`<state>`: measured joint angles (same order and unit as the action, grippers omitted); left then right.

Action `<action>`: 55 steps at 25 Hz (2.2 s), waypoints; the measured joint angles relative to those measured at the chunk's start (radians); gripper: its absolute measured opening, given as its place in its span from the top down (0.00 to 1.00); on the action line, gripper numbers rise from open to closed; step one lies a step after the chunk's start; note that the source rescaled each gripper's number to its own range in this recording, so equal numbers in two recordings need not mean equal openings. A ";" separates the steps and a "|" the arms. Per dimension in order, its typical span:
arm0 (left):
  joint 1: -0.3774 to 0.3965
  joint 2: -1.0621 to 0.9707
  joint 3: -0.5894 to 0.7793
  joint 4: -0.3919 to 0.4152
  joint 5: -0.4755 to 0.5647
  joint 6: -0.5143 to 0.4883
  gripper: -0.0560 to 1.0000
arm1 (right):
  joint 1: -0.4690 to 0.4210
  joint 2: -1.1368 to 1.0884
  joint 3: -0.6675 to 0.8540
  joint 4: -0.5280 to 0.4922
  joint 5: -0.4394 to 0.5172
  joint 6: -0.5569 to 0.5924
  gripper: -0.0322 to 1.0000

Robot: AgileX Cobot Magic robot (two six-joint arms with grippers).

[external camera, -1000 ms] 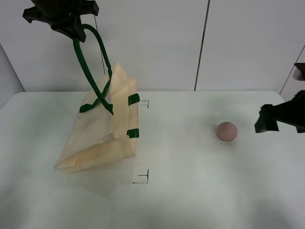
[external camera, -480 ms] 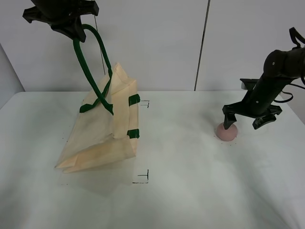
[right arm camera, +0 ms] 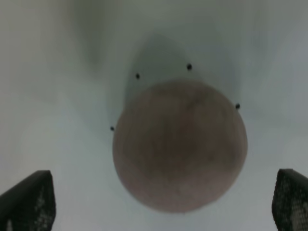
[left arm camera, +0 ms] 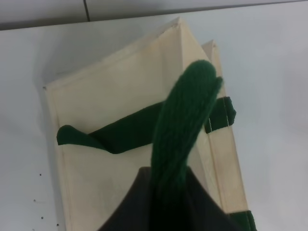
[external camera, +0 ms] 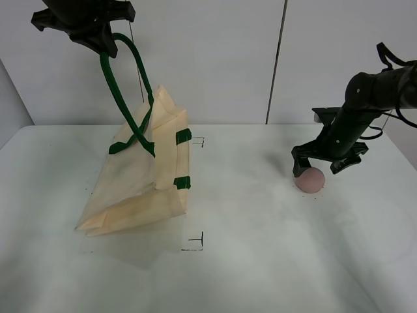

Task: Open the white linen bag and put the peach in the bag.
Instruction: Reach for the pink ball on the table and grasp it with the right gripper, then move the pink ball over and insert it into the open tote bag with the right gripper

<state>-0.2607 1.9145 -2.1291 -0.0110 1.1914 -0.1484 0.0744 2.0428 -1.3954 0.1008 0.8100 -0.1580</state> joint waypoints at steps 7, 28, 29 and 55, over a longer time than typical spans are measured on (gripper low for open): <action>0.000 0.000 0.000 0.000 0.000 0.000 0.95 | 0.001 0.091 -0.002 -0.001 -0.110 0.000 0.00; 0.000 0.000 0.000 -0.002 0.000 0.000 0.95 | 0.004 -0.063 -0.039 0.121 -0.037 -0.086 0.97; 0.000 0.000 0.000 -0.007 0.000 0.000 0.95 | 0.012 -0.081 -0.069 0.123 -0.009 -0.094 0.97; 0.000 -0.027 0.000 -0.015 0.000 0.024 0.95 | 0.469 0.196 -0.426 0.719 -0.071 -0.643 0.97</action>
<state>-0.2607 1.8871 -2.1291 -0.0262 1.1914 -0.1240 0.5430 2.2392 -1.8212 0.8197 0.7388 -0.8014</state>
